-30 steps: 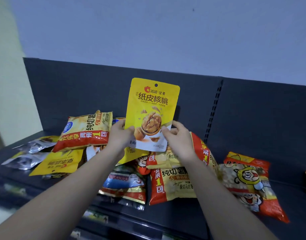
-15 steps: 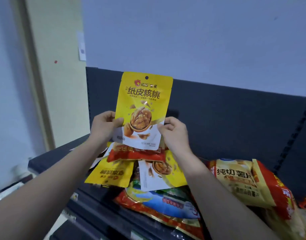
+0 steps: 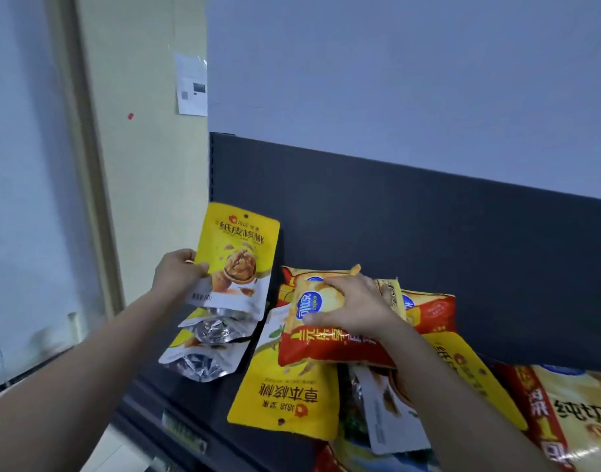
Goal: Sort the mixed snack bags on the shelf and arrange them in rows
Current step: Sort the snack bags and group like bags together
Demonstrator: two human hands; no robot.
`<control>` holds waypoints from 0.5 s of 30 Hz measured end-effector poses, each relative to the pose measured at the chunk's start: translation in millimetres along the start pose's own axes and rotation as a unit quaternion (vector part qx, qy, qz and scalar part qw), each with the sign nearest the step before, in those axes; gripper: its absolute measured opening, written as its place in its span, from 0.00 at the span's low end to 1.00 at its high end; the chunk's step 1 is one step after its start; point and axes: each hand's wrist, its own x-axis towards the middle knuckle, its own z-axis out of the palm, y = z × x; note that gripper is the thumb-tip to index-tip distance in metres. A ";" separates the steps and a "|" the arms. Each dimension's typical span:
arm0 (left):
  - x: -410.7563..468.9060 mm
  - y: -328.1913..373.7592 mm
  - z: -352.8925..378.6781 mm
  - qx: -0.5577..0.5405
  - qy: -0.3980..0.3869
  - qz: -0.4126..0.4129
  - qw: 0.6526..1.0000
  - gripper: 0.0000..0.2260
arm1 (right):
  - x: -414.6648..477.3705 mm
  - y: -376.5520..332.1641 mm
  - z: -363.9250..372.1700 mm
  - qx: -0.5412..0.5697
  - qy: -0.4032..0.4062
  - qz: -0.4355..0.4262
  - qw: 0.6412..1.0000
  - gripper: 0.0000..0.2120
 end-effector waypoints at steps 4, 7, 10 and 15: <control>21.4 -27.8 12.1 0.050 -0.027 -0.041 0.998 0.05 | 6.2 8.6 -4.7 -0.106 -0.131 -0.018 0.986 0.62; 26.5 -34.7 26.7 0.125 -0.085 -0.031 0.988 0.03 | 7.9 9.9 -2.9 -0.146 -0.095 -0.019 0.984 0.62; 26.4 -33.8 37.0 0.231 -0.104 0.021 0.967 0.09 | 9.3 9.8 -0.1 -0.138 0.015 -0.010 0.990 0.53; 15.5 -21.4 51.8 0.500 -0.064 0.116 0.856 0.16 | 11.1 16.5 -10.0 -0.036 0.149 0.053 0.987 0.46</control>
